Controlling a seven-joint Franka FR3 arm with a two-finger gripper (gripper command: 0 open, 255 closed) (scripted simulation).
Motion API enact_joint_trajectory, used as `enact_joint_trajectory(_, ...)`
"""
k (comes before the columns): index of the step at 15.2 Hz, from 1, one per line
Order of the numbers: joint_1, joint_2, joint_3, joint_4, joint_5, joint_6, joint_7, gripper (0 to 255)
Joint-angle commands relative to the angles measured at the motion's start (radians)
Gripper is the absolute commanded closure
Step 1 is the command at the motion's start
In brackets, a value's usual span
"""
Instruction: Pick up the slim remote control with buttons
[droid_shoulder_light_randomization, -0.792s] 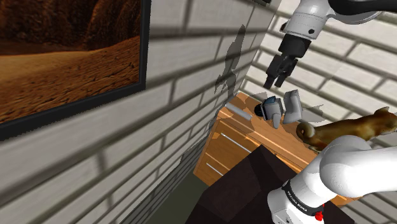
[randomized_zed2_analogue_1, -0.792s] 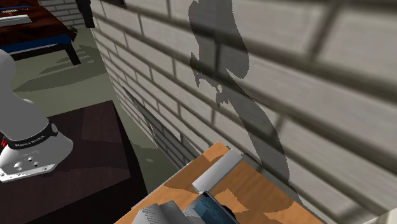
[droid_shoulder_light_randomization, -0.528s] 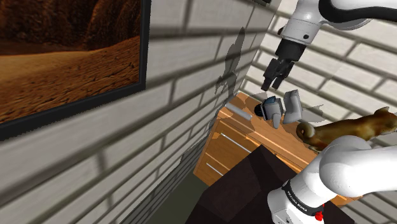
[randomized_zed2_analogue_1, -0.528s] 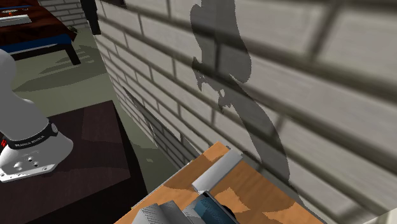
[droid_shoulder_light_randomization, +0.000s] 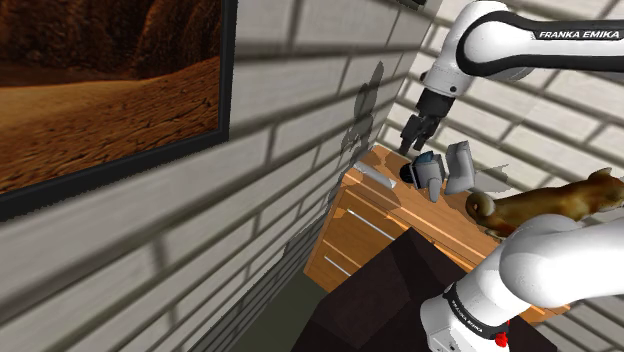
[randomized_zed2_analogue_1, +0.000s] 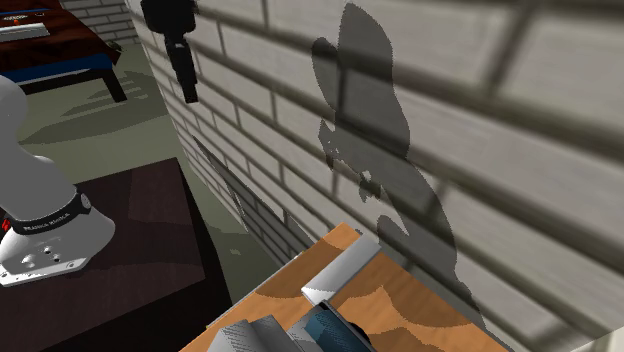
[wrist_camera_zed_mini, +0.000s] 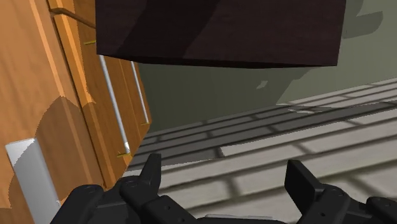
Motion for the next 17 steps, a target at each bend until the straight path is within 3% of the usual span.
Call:
enact_joint_trajectory(1, -0.013, 0.044, -0.030, -0.004, -0.019, 0.054, -0.040, 0)
enact_joint_trajectory(10, -0.050, 0.307, -0.152, 0.024, -0.049, 0.305, -0.207, 0)
enact_joint_trajectory(17, -0.071, 0.560, -0.228, 0.125, 0.007, 0.464, -0.361, 0)
